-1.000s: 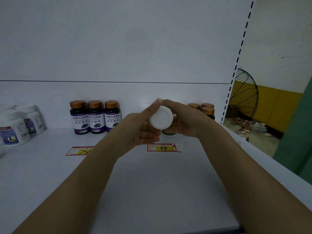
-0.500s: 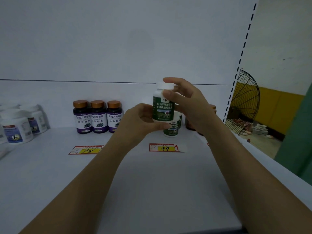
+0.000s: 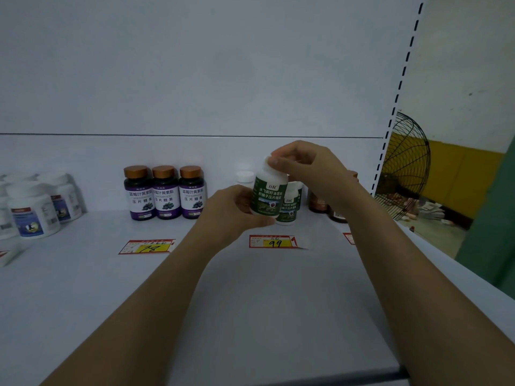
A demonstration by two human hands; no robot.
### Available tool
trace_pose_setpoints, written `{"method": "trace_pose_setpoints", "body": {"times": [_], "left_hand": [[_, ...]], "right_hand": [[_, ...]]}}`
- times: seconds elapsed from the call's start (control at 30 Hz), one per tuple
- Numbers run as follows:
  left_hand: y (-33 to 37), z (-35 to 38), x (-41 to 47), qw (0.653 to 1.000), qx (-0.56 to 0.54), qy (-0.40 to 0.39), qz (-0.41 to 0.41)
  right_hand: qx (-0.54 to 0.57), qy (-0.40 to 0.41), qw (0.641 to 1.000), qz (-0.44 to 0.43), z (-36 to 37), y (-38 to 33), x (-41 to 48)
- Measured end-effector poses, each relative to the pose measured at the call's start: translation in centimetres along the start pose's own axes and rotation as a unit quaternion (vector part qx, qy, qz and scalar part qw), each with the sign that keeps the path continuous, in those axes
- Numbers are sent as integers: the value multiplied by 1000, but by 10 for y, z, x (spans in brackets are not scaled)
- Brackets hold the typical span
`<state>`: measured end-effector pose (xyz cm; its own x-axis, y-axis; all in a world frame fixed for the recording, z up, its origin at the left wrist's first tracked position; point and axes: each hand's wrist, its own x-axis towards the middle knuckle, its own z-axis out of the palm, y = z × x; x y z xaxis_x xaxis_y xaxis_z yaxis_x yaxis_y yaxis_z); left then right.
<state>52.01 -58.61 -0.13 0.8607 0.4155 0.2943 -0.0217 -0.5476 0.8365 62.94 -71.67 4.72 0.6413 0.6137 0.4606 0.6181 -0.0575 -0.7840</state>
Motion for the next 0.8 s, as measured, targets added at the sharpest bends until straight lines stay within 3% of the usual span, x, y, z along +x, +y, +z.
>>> {"method": "trace_pose_setpoints", "body": {"times": [0.47, 0.57, 0.8], "left_hand": [[-4, -1, 4, 1000, 18, 9, 4], [-11, 3, 4, 986, 165, -11, 8], [-44, 9, 14, 899, 399, -157, -85]], "right_hand": [[-103, -40, 994, -1, -7, -22, 21], [-106, -28, 994, 1, -15, -32, 43], [-129, 21, 991, 36, -1, -10, 82]]}}
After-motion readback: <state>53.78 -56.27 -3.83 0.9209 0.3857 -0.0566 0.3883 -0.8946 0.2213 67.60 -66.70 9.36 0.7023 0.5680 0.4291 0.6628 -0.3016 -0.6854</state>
